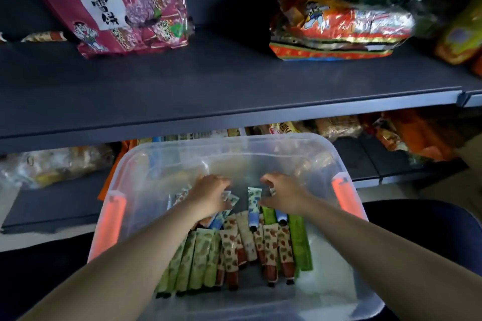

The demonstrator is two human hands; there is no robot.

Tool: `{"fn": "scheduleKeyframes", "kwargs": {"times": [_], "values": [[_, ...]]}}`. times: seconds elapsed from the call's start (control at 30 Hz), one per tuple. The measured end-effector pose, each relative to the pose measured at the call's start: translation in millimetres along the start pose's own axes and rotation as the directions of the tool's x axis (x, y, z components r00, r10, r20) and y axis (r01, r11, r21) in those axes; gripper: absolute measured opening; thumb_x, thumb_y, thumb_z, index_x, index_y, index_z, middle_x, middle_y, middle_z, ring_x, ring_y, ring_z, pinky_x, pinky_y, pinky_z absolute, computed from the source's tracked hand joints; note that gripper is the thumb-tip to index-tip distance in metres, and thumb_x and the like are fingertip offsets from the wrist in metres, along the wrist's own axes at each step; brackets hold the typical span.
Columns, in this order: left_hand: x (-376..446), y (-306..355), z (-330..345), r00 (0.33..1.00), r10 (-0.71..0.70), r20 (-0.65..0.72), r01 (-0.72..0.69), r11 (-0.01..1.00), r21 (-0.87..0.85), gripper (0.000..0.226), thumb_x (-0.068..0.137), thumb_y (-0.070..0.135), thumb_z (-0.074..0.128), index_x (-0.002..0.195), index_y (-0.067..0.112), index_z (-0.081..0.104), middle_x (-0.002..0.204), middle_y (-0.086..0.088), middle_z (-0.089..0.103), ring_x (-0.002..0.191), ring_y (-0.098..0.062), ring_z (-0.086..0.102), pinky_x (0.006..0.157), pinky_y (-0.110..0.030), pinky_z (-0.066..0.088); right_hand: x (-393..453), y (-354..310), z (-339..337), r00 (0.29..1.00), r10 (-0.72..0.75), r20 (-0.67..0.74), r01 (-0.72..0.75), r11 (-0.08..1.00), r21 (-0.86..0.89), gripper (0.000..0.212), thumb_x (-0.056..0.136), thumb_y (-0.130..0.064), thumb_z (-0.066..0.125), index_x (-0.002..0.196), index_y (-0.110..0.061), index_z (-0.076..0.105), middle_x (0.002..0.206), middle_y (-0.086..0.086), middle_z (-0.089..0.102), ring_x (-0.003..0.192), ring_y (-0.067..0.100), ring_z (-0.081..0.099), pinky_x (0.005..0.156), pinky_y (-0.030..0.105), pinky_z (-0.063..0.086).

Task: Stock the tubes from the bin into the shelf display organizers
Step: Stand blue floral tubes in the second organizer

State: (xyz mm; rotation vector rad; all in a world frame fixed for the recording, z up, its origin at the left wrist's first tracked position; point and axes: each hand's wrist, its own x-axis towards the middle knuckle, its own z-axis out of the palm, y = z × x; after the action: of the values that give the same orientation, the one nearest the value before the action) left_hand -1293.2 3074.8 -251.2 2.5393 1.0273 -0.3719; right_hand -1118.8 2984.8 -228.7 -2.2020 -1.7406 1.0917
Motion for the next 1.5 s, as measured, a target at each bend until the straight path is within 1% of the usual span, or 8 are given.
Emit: {"fn": "scheduleKeyframes", "kwargs": {"times": [0.13, 0.27, 0.43, 0.63, 1.0, 1.3, 1.4, 1.5], "values": [[11.8, -8.0, 25.0, 0.997, 0.069, 0.035, -0.065, 0.993, -0.097, 0.056, 0.081, 0.03, 0.069, 0.133, 0.022, 0.05, 0.137, 0.002, 0.049, 0.127, -0.018, 0.043, 0.104, -0.03, 0.033, 19.0, 7.7, 20.9, 0.999, 0.05, 0.021, -0.051, 0.998, 0.041, 0.043, 0.081, -0.028, 0.07, 0.119, -0.013, 0.056, 0.119, 0.006, 0.058, 0.11, 0.023, 0.056, 0.089, 0.035, 0.047], [20.1, -20.1, 35.9, 0.992, 0.127, 0.018, -0.124, 0.984, -0.131, 0.058, 0.079, 0.025, 0.072, 0.132, 0.023, 0.051, 0.137, 0.006, 0.05, 0.127, -0.015, 0.043, 0.106, -0.026, 0.03, 30.5, 11.1, 31.9, 0.999, 0.036, 0.026, -0.035, 0.999, -0.014, 0.057, 0.083, -0.03, 0.068, 0.133, -0.014, 0.046, 0.136, 0.003, 0.046, 0.121, 0.02, 0.047, 0.092, 0.026, 0.037], [22.9, -34.0, 47.7, 0.988, 0.145, 0.054, -0.136, 0.981, -0.14, 0.057, 0.078, 0.033, 0.073, 0.131, 0.027, 0.052, 0.134, 0.009, 0.052, 0.125, -0.013, 0.046, 0.106, -0.028, 0.033, 37.0, 19.7, 40.1, 0.998, 0.008, 0.055, -0.004, 0.997, -0.071, 0.06, 0.082, -0.03, 0.069, 0.134, -0.014, 0.044, 0.135, 0.007, 0.045, 0.122, 0.021, 0.045, 0.092, 0.026, 0.035], [26.1, -37.3, 41.7, 0.976, 0.164, 0.139, -0.153, 0.984, -0.091, 0.061, 0.081, 0.032, 0.069, 0.137, 0.026, 0.045, 0.136, 0.008, 0.047, 0.126, -0.013, 0.042, 0.104, -0.023, 0.03, 41.2, 24.0, 43.3, 0.995, 0.008, 0.096, -0.003, 0.998, -0.059, 0.065, 0.078, -0.03, 0.073, 0.135, -0.015, 0.043, 0.135, 0.006, 0.041, 0.122, 0.021, 0.043, 0.095, 0.026, 0.035], [28.0, -29.4, 40.9, 0.963, 0.123, 0.239, -0.123, 0.992, -0.015, 0.07, 0.082, 0.032, 0.068, 0.142, 0.025, 0.034, 0.139, 0.006, 0.039, 0.131, -0.015, 0.032, 0.108, -0.031, 0.021, 46.3, 25.3, 46.9, 0.981, 0.013, 0.194, 0.018, 0.988, -0.155, 0.077, 0.072, -0.042, 0.076, 0.133, -0.012, 0.041, 0.128, 0.005, 0.039, 0.12, 0.021, 0.039, 0.098, 0.034, 0.039], [30.3, -19.2, 32.1, 0.924, 0.124, 0.361, -0.148, 0.988, 0.039, 0.063, 0.076, 0.027, 0.074, 0.132, 0.014, 0.047, 0.127, -0.005, 0.04, 0.118, -0.02, 0.034, 0.095, -0.025, 0.031, 47.1, 22.9, 46.1, 0.957, 0.055, 0.284, -0.002, 0.983, -0.184, 0.091, 0.064, -0.041, 0.082, 0.136, -0.013, 0.034, 0.119, 0.003, 0.029, 0.122, 0.023, 0.03, 0.102, 0.035, 0.037], [31.1, -16.8, 28.0, 0.911, 0.12, 0.394, -0.145, 0.989, 0.035, 0.06, 0.077, 0.027, 0.074, 0.13, 0.013, 0.05, 0.127, -0.005, 0.04, 0.12, -0.021, 0.035, 0.096, -0.025, 0.033, 42.7, 21.4, 42.9, 0.966, 0.024, 0.257, 0.008, 0.992, -0.124, 0.087, 0.063, -0.036, 0.084, 0.132, -0.014, 0.036, 0.112, -0.001, 0.028, 0.119, 0.019, 0.033, 0.094, 0.029, 0.037], [28.8, -17.0, 18.1, 0.908, 0.115, 0.403, -0.131, 0.991, 0.012, 0.061, 0.076, 0.027, 0.075, 0.129, 0.014, 0.048, 0.127, -0.004, 0.043, 0.119, -0.02, 0.04, 0.091, -0.024, 0.035, 38.8, 19.2, 37.6, 0.977, 0.012, 0.213, -0.003, 0.999, -0.042, 0.068, 0.063, -0.028, 0.085, 0.116, -0.016, 0.045, 0.103, -0.004, 0.032, 0.099, 0.015, 0.042, 0.068, 0.02, 0.035]]}}
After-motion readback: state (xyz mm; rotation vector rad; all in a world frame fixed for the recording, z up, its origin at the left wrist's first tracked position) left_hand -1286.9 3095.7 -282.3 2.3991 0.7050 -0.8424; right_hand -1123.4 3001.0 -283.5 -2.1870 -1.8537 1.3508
